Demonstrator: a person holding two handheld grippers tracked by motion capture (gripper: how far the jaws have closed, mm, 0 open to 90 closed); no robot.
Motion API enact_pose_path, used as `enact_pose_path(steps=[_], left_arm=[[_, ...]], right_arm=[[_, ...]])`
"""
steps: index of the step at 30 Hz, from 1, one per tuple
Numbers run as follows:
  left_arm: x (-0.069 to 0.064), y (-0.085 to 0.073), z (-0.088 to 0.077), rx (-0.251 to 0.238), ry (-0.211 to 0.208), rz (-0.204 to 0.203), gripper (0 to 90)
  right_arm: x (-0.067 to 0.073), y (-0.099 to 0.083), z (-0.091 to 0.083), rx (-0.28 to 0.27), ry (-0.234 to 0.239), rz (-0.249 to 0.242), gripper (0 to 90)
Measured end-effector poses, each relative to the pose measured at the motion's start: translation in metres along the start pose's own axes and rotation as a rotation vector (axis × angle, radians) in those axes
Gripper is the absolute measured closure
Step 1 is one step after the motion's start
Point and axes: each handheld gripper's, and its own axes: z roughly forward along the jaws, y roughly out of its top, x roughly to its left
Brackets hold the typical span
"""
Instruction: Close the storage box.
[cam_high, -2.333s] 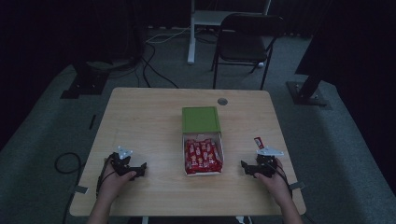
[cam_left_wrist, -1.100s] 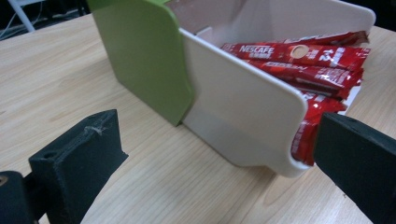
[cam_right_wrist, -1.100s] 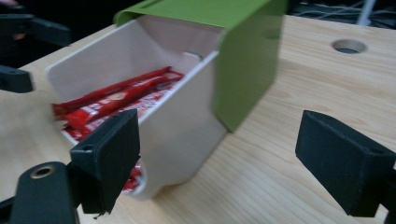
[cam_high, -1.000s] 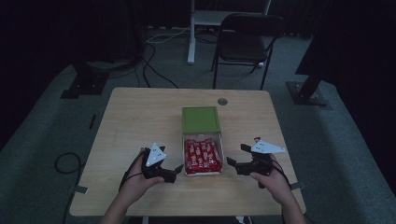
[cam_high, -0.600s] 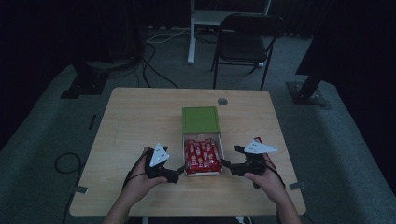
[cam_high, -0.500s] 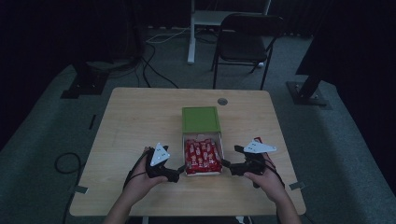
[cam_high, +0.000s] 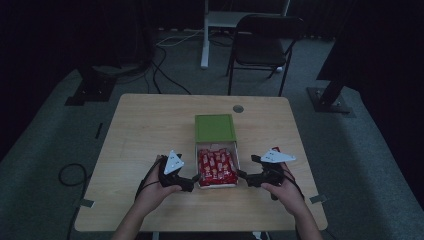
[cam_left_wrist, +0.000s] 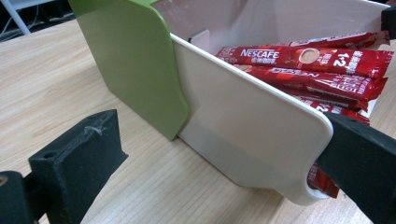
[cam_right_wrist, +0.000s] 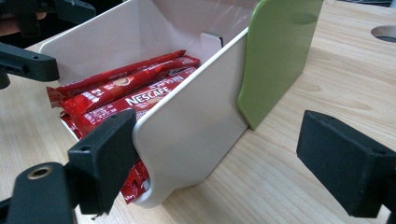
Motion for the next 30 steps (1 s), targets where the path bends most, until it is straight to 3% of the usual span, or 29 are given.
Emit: enact_pose_path(steps=[11, 30], left_arm=[[0.002, 0.005, 0.004, 0.011, 0.0, 0.01, 2.2], [0.013, 0.006, 0.01, 0.011, 0.002, -0.03, 2.2]], right_arm=[[-0.004, 0.002, 0.002, -0.006, -0.021, -0.001, 12.6], [-0.007, 0.009, 0.009, 0.0, -0.03, -0.009, 12.6]])
